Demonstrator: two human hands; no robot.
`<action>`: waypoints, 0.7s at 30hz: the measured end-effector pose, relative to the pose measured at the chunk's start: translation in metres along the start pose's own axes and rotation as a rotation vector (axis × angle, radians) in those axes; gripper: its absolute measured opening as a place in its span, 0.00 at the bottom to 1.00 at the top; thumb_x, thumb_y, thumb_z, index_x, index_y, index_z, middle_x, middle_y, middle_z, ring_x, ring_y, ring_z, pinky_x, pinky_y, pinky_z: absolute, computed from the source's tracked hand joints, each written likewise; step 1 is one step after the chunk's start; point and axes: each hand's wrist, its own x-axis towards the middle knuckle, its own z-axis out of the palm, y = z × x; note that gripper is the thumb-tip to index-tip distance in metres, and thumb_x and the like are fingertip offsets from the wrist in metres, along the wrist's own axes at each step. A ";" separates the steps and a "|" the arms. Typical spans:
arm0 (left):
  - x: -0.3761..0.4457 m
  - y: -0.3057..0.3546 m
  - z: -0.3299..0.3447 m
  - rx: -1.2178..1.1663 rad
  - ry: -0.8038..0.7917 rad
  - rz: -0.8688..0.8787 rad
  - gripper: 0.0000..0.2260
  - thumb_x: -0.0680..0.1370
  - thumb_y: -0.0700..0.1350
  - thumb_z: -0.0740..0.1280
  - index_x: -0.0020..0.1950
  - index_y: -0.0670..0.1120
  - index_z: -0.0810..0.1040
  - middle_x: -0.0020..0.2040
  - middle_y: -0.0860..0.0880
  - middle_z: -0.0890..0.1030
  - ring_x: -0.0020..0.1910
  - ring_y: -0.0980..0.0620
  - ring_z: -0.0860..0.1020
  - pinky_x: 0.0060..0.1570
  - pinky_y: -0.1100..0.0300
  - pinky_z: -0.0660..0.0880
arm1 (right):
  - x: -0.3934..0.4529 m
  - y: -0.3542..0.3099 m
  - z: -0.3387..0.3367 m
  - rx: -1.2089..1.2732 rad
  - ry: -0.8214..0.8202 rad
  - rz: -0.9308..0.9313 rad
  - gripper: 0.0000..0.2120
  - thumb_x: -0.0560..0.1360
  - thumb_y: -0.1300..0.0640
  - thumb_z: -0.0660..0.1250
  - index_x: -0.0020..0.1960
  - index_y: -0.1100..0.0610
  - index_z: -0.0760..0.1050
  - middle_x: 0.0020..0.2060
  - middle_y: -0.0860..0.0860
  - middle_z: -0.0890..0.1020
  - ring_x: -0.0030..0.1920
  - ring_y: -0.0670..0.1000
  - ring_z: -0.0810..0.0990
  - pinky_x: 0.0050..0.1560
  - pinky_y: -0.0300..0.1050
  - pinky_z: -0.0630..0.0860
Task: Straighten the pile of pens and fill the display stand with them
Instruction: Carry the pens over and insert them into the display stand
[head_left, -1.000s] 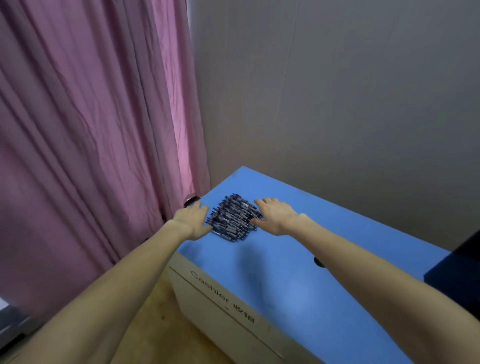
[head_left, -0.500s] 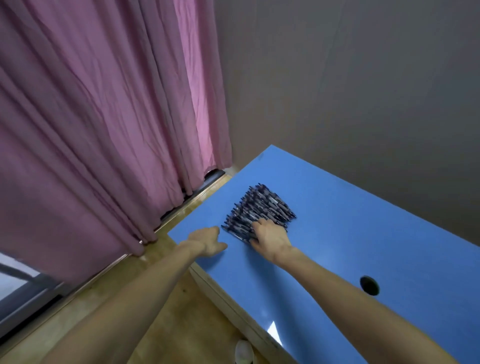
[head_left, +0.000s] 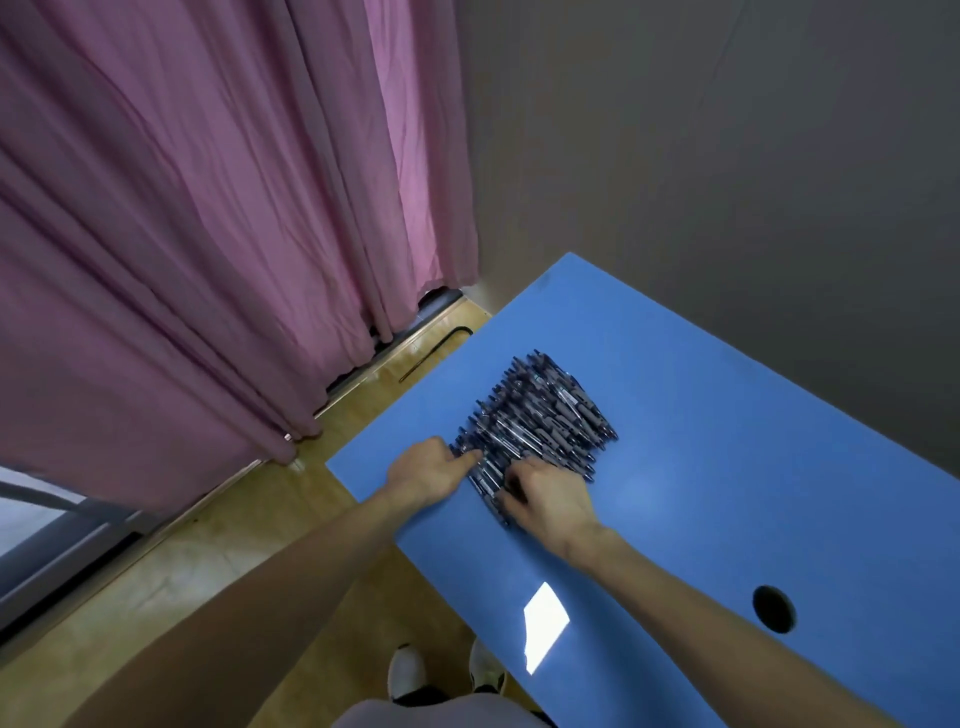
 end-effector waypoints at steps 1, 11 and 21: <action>-0.001 0.000 0.000 0.008 0.012 0.001 0.30 0.75 0.74 0.59 0.31 0.49 0.72 0.28 0.49 0.74 0.30 0.50 0.75 0.35 0.54 0.71 | -0.001 -0.003 0.001 0.038 -0.019 0.022 0.12 0.81 0.43 0.63 0.54 0.51 0.77 0.49 0.48 0.83 0.48 0.54 0.82 0.42 0.47 0.75; -0.001 -0.006 -0.009 0.099 0.030 -0.007 0.27 0.76 0.68 0.67 0.33 0.47 0.65 0.28 0.50 0.68 0.28 0.51 0.69 0.28 0.57 0.62 | -0.006 -0.019 0.008 0.269 -0.025 0.250 0.13 0.82 0.48 0.63 0.63 0.51 0.69 0.45 0.49 0.84 0.47 0.54 0.82 0.40 0.47 0.73; -0.006 -0.012 -0.014 0.171 0.054 -0.027 0.28 0.73 0.72 0.67 0.36 0.47 0.72 0.32 0.50 0.75 0.35 0.50 0.78 0.34 0.55 0.73 | 0.005 -0.020 0.000 -0.005 -0.068 0.167 0.12 0.83 0.46 0.62 0.57 0.54 0.75 0.44 0.52 0.85 0.45 0.55 0.83 0.37 0.45 0.71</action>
